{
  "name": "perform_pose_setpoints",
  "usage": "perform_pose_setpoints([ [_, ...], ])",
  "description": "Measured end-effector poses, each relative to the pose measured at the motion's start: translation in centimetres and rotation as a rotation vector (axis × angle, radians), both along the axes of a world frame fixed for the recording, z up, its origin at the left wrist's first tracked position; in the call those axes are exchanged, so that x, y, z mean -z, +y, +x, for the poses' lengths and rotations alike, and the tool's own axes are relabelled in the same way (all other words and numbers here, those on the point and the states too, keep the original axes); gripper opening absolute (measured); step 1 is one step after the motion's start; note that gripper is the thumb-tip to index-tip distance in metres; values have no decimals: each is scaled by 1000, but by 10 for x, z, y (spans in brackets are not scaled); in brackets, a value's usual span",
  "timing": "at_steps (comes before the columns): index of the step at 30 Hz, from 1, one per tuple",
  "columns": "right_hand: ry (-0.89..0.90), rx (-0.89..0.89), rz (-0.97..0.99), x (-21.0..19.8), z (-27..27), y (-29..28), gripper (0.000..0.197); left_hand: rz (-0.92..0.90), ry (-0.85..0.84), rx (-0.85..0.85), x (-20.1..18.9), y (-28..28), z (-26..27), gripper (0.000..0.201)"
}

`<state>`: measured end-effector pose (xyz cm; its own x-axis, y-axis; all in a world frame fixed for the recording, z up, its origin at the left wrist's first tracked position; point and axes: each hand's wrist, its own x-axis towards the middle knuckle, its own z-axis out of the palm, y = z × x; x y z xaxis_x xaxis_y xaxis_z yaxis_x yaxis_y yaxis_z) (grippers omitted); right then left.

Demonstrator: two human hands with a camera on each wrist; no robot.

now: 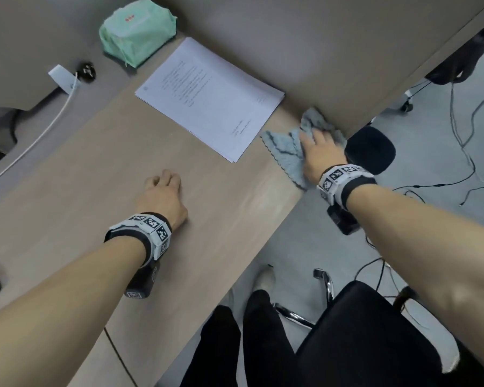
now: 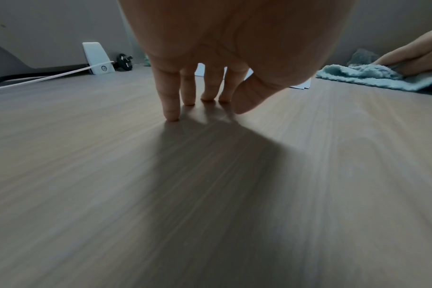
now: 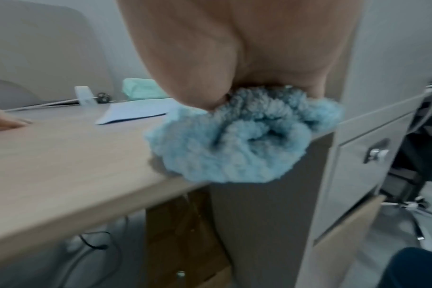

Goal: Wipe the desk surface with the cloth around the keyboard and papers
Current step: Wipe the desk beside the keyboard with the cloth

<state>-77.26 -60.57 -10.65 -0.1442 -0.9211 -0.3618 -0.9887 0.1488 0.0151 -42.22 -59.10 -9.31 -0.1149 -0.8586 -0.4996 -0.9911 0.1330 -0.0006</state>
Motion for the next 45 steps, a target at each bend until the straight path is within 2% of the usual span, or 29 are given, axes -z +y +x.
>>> perform_pose_setpoints([
  [4,34,-32,-11,5,24,19,78,-9,11,29,1,-1,2,60],
  [7,165,193,48,-11,15,26,54,9,7,33,2,-3,2,60],
  [9,199,251,129,-21,9,34,47,10,10,36,0,-2,2,60],
  [12,128,134,15,-30,12,36,41,7,18,43,-2,-1,2,61],
  [15,22,0,-118,-28,29,15,42,-4,24,67,0,-3,5,62],
  [19,-6,-26,-113,-11,29,-16,48,-16,30,68,7,-3,10,62],
  [22,24,76,-96,-5,11,-13,48,-29,15,74,8,-2,9,65],
  [25,108,261,28,-11,1,9,48,-12,12,81,4,-2,7,66],
  [27,115,313,93,-17,-1,27,41,-8,13,82,0,-2,7,67],
  [30,78,169,-57,-25,7,39,36,5,21,81,-3,-1,8,67],
  [32,-27,28,-179,-22,21,28,38,4,23,77,-4,0,8,66],
  [35,-145,-78,-191,-9,39,8,38,5,19,60,-2,0,7,66],
  [37,-86,-29,-130,0,32,7,40,-1,16,42,0,1,6,67],
  [41,15,242,-70,-3,11,38,36,-33,10,34,3,4,6,69],
  [43,38,204,16,-12,30,53,37,-48,13,47,3,6,8,71],
  [45,-13,79,59,-16,61,64,32,-28,34,48,3,4,9,72],
])
